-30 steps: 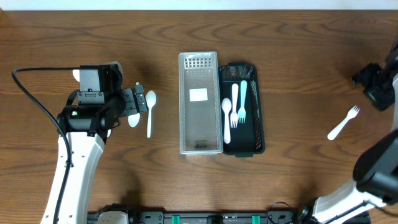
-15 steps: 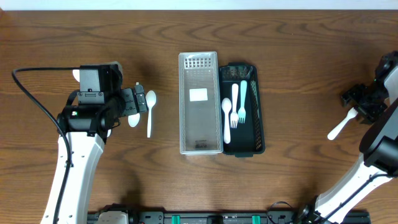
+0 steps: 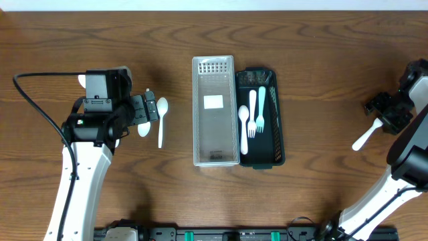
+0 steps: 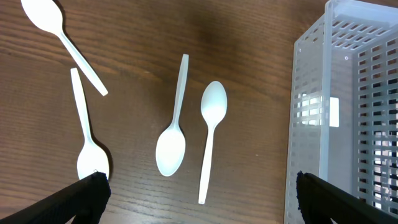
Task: Pack container
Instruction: 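Grasp the last white fork with the right gripper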
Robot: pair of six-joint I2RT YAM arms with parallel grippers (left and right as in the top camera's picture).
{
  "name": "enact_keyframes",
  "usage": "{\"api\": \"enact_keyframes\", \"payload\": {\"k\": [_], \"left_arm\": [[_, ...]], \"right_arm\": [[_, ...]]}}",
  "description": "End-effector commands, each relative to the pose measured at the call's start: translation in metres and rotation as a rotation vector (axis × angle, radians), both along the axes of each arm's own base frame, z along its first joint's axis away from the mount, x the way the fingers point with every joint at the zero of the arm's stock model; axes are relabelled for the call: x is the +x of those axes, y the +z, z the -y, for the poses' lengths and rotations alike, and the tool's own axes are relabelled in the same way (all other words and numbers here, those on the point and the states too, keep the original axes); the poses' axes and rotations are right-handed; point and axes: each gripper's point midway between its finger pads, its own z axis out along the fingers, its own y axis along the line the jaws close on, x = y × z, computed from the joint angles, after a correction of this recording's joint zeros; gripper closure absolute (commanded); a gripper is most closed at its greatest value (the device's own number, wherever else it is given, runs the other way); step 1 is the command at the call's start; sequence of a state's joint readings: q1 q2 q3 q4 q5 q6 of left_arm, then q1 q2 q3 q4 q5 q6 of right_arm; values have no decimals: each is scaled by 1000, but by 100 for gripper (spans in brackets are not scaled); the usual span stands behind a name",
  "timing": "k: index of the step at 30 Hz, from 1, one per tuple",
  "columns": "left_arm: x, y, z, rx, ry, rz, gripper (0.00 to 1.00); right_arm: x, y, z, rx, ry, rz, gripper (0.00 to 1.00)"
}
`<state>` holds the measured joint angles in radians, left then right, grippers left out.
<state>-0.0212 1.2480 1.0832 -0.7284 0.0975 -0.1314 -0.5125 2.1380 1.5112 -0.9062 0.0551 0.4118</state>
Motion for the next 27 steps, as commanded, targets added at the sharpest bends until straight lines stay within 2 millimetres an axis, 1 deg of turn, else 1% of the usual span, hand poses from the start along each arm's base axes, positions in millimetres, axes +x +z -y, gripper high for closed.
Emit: {"api": "enact_keyframes", "payload": {"k": [1,6,8,11,15,17,19,23,27], "left_arm": [[3,10,-4,9,13,27,2],[3,10,-4,9,13,27,2],[3,10,-4,9,13,27,2],[3,10,-4,9,13,27,2],[3,10,-4,9,13,26,2],[3,10,-4,9,13,26,2],[3,10,-4,9,13,26,2],[3,10,-4,9,13,26,2],[3,10,-4,9,12,26,2]], "right_arm": [[-26,-28,-8,30,9,-83,25],[-33,-35,-12,39,10,-98,26],[-33,-35,-12,39,11,-100,29],[-33,-35,-12,40,17,-100,39],[-33,-35,-12,40,17,-100,58],[-33,-35,-12,41,17,-101,64],[-33,-35,-13,41,17,-101,67],[-34,-35,-13,42,17,-103,67],[-34,-35,-13,43,17,-105,71]]}}
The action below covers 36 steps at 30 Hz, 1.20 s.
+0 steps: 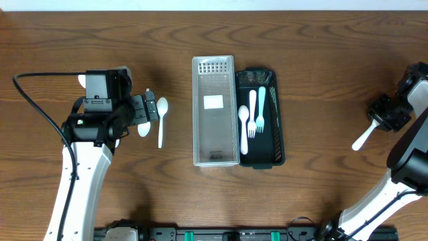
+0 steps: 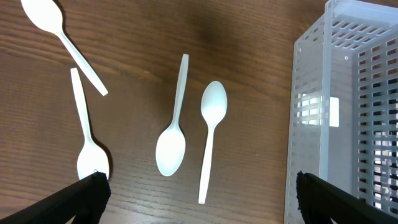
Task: Pack container
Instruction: 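Grasp the last white fork with the right gripper, then place the white fork into the black basket and release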
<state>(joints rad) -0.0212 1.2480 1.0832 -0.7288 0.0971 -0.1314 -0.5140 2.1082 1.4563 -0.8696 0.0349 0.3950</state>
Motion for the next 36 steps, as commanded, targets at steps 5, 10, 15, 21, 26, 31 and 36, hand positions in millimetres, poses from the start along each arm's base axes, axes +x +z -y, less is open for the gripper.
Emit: {"api": "enact_keyframes", "payload": {"k": [5,10,15,21,26,31,36], "left_arm": [[3,10,-4,8,12,26,2],[3,10,-4,8,12,26,2],[3,10,-4,8,12,26,2],[3,10,-4,8,12,27,2],[2,9,-4,8,12,20,2],[-1,7,-4,9,12,8,2],[-2,6,-4,9,12,1,2]], "right_arm": [[-30,-32,-8,31,3,-125,80],[-28,-23,-11,25,13,-116,84],[-12,15,-19,-21,50,-35,83],[13,96,-75,-10,179,157,83],[31,163,-164,56,388,370,81],[26,191,-253,84,610,445,77],[15,177,-310,99,763,399,77]]}}
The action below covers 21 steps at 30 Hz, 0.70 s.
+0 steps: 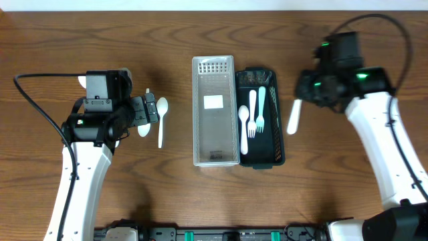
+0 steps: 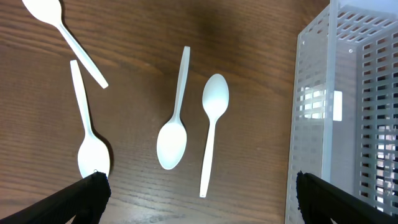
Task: Pack container
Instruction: 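Place the white fork into the black basket and release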
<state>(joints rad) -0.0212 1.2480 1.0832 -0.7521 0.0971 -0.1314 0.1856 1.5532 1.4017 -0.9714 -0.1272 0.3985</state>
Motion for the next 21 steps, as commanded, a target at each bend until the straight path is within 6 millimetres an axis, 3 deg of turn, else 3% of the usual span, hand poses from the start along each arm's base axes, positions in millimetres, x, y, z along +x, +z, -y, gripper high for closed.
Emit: {"api": "enact_keyframes", "payload": {"k": [1,7,10,12,15,21], "left_arm": [[3,10,-4,8,12,25,2],[3,10,-4,9,12,25,2],[3,10,-4,9,12,25,2],[3,10,-4,9,12,25,2],[3,10,-4,9,12,25,2],[3,10,-4,8,12,25,2]], "right_arm": [[-5,-13,-27,-23,59,-35,77],[-14,-56,-63,-61,159,-148,75],[-17,-82,-70,-82,178,-212,73],[-18,-102,-72,-99,184,-262,65],[-17,-121,-73,-109,185,-297,63],[-9,-121,-75,-104,192,-270,57]]}}
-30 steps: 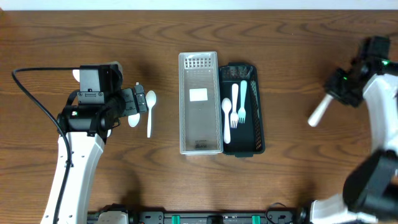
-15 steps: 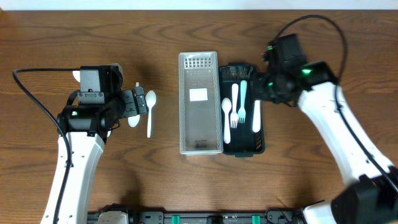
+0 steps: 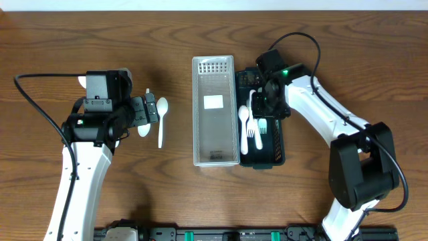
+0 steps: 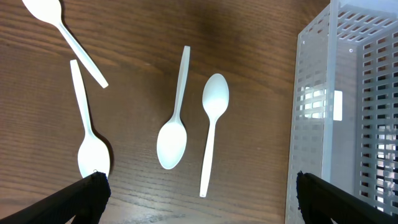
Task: Pack container
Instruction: 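Place the white fork into the black basket and release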
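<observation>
Several white plastic spoons (image 4: 213,134) lie on the wooden table under my left gripper (image 4: 199,198), which hangs open above them with nothing in it; in the overhead view that gripper (image 3: 148,110) is left of the clear slotted container (image 3: 196,114). Right of the container sits the black tray (image 3: 278,144), holding white forks and a spoon (image 3: 244,119). My right gripper (image 3: 269,102) is low over the tray's upper half. A white utensil (image 3: 257,137) slants out from under it among the others, and the jaws themselves are hidden by the wrist.
The clear container's slatted wall (image 4: 348,112) fills the right side of the left wrist view, close to the right fingertip (image 4: 314,190). A black cable loops from the left arm at the table's left. Bare wood lies right of the tray and along the front.
My right gripper, which held a white utensil just right of the black tray, is now over the tray with the utensil down among the cutlery. The left arm and its spoons are unchanged.
My right gripper was at the far right table edge holding a white utensil, and stayed there at the following moment. Later it had carried the utensil beside the black tray, and now stands over the tray. My left gripper stayed open above the spoons throughout.
</observation>
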Robot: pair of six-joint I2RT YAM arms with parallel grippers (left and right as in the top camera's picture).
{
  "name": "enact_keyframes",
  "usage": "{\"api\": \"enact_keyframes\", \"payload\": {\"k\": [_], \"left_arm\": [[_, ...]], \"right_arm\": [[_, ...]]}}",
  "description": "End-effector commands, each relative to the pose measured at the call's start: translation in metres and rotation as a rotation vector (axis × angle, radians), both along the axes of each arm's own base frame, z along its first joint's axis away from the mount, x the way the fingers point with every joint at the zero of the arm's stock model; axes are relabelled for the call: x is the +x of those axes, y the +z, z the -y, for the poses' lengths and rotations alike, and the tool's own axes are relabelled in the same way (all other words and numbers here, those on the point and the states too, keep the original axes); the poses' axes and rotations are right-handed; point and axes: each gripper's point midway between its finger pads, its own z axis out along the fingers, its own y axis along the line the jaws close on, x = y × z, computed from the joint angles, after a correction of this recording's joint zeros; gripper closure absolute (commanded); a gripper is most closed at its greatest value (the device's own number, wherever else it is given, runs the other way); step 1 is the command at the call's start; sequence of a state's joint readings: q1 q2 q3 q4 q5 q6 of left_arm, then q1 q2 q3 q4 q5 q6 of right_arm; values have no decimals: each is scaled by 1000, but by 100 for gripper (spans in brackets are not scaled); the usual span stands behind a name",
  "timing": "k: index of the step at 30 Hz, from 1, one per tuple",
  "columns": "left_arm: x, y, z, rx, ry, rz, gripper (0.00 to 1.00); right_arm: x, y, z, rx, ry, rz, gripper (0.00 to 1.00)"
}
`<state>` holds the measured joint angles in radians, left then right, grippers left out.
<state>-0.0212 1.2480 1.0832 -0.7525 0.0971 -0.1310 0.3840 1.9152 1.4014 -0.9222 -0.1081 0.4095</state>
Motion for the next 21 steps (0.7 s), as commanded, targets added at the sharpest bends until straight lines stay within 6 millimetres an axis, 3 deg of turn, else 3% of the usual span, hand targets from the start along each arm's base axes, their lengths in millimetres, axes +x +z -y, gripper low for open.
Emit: {"api": "enact_keyframes", "payload": {"k": [1,5,9,11,14,16,18,21], "left_arm": [[3,10,-4,8,12,25,2],[3,10,-4,8,12,25,2],[3,10,-4,9,12,25,2],[3,10,-3,22,-8,27,2],[3,10,-2,34,-30,31,2],[4,10,1,38,-47,33,2],[4,9,5,47,-73,30,2],[5,1,14,58,-103,3,2]], "right_arm": [[5,11,-5,7,12,35,57],[21,45,-11,40,25,126,56],[41,105,-15,84,48,282,53],[51,140,-8,81,27,374,51],[59,180,18,25,-36,484,46],[61,198,52,-33,-111,533,43],[61,203,81,-70,-176,533,37],[62,193,132,-111,-290,485,34]]}}
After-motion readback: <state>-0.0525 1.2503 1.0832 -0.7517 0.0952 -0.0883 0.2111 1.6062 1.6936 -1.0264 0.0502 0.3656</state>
